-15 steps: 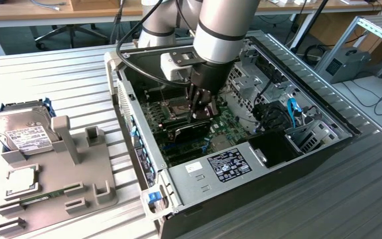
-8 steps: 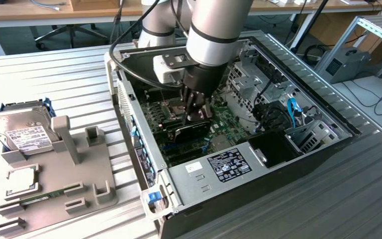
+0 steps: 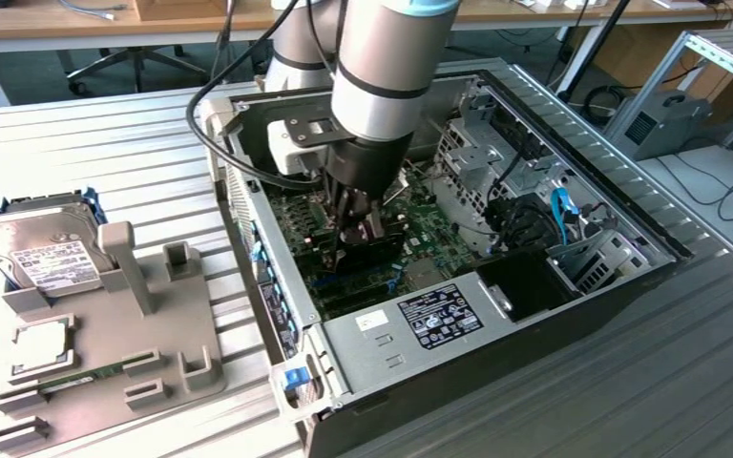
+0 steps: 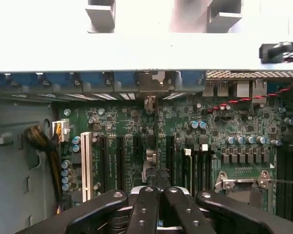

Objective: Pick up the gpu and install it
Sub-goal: 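Press down on the gpu until it lock into place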

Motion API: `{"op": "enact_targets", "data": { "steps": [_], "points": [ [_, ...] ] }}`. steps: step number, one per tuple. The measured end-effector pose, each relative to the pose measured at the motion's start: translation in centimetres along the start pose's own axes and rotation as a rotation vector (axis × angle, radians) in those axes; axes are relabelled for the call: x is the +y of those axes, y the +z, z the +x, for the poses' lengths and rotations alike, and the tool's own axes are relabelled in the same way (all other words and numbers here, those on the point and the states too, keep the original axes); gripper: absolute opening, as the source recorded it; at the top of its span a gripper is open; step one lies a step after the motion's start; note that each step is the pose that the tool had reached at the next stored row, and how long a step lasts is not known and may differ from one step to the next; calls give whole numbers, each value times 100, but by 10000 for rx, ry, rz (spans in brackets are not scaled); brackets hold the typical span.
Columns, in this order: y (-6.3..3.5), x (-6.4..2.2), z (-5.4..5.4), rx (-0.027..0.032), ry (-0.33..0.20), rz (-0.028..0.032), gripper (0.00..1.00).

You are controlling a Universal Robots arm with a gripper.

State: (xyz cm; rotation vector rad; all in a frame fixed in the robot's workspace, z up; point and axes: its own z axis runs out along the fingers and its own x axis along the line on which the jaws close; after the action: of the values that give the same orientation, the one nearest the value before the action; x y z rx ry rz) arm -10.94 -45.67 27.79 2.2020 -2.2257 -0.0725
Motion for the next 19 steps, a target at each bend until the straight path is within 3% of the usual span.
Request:
{"op": "enact_targets", "data": {
  "steps": [5, 10, 14, 19],
  "points": [
    [80, 20, 0, -9, 1, 4, 11],
    [83, 21, 1, 1, 0, 5, 11],
    [-124, 15, -5, 4, -1, 11, 11],
    [-149, -144, -7, 0, 1, -51, 11]
  ]
}}
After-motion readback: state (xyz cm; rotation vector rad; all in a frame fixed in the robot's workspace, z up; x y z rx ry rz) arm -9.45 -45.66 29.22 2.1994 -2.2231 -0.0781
